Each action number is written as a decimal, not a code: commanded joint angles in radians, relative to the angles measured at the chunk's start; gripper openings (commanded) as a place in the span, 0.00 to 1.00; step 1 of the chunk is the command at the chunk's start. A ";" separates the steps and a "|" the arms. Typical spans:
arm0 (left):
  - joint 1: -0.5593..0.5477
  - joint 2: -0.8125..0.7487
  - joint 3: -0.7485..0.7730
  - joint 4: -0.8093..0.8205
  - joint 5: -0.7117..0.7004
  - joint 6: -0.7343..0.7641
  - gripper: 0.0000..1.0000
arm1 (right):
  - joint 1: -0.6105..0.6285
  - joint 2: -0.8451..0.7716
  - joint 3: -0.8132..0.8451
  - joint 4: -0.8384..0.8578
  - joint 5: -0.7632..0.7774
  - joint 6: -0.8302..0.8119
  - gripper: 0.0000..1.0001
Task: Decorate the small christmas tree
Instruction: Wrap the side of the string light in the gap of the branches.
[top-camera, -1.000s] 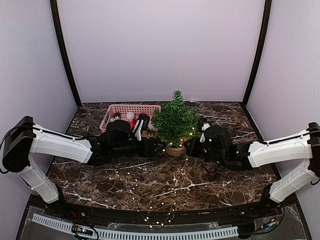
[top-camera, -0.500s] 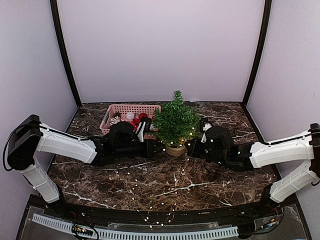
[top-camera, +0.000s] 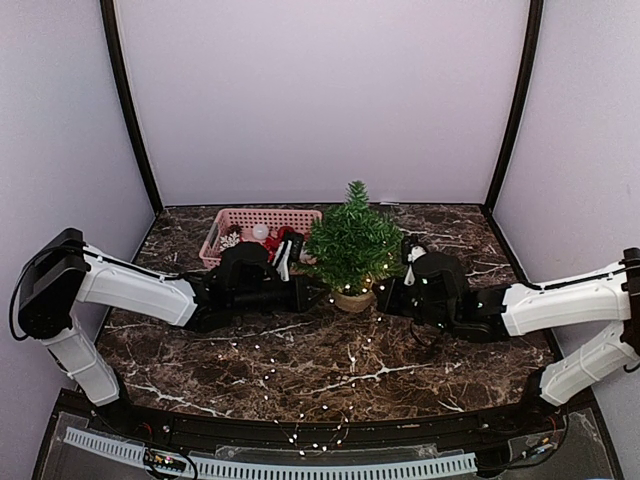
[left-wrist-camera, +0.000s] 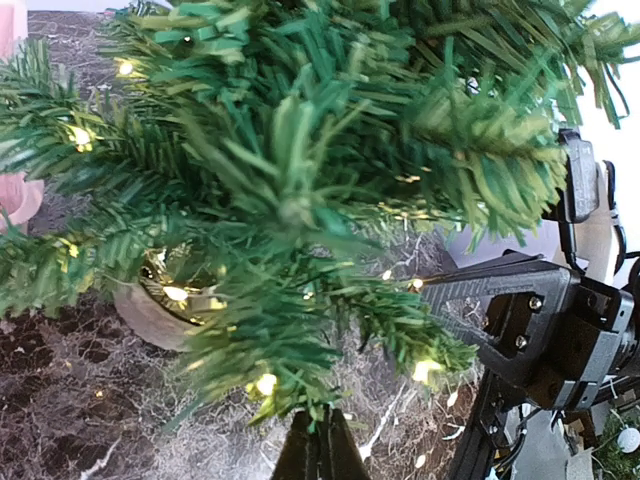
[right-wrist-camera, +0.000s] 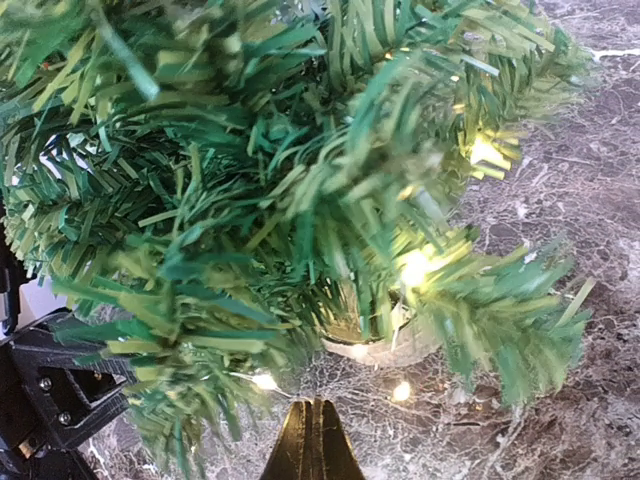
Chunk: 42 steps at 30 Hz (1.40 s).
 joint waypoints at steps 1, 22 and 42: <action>-0.002 -0.041 -0.004 0.012 -0.034 0.008 0.00 | -0.006 -0.041 0.008 -0.062 0.067 -0.024 0.00; 0.048 -0.106 -0.033 -0.093 -0.041 0.051 0.00 | -0.049 -0.133 0.010 -0.145 0.030 -0.149 0.00; 0.102 -0.076 -0.004 -0.136 0.017 0.129 0.00 | -0.057 -0.101 0.091 -0.194 -0.006 -0.234 0.00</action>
